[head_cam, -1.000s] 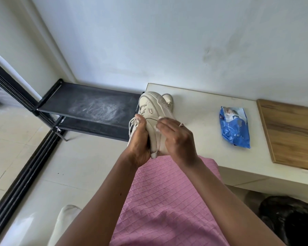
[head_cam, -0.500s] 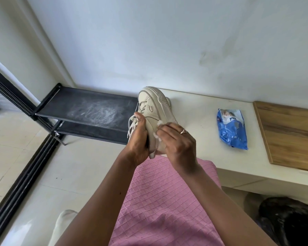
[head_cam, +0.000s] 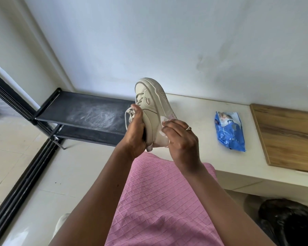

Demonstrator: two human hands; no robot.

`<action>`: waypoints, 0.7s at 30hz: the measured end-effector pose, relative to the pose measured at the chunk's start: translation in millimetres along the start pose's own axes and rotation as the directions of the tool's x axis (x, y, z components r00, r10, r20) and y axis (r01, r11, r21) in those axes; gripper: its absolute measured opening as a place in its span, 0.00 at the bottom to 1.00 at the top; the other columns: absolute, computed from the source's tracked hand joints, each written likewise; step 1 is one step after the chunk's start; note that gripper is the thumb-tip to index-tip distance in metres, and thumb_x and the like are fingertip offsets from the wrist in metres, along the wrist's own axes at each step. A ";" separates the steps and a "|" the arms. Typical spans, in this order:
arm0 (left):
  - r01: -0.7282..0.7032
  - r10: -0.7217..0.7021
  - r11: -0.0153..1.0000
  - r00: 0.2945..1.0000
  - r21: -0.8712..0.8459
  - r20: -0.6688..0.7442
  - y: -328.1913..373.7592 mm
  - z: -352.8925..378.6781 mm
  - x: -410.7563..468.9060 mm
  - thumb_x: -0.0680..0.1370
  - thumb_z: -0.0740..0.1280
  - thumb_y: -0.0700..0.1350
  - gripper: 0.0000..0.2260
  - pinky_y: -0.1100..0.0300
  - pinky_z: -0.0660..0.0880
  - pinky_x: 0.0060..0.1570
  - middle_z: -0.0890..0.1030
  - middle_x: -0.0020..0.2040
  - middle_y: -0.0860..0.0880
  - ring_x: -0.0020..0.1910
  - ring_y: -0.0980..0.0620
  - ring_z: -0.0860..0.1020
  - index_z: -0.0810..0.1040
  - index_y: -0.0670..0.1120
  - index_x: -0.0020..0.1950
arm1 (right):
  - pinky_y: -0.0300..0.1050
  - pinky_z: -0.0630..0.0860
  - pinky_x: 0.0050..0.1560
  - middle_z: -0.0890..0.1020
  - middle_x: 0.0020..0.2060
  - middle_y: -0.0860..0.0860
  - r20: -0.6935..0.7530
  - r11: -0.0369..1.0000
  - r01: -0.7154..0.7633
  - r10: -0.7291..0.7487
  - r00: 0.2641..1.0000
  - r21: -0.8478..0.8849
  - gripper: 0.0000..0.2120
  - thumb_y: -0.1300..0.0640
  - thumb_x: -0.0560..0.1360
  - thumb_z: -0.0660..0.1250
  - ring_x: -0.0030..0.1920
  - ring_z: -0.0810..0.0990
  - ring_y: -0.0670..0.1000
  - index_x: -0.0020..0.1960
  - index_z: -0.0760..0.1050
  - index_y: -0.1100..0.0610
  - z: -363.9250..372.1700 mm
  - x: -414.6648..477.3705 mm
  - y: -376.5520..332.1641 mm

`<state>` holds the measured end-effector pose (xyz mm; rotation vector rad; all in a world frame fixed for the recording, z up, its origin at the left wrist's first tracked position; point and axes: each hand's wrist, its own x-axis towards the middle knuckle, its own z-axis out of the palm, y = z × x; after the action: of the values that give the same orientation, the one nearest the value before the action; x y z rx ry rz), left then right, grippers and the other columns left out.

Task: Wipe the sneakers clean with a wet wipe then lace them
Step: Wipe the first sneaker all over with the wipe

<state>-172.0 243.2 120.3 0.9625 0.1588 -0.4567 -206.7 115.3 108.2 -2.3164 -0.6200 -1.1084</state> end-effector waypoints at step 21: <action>-0.328 0.211 0.656 0.944 0.680 0.253 -10.6 8.2 -32.6 0.65 0.53 0.78 0.37 0.61 0.72 0.31 0.78 0.40 0.55 0.34 0.62 0.75 0.74 0.47 0.52 | 0.41 0.75 0.49 0.84 0.45 0.57 0.018 0.985 -0.172 0.172 0.985 0.019 0.11 0.73 0.67 0.65 0.46 0.83 0.55 0.46 0.82 0.64 2.3 49.4 0.2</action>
<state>-206.4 241.2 127.6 1.6953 -0.3399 -0.3048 -177.3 125.6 146.5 -2.3148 -0.4259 -0.9993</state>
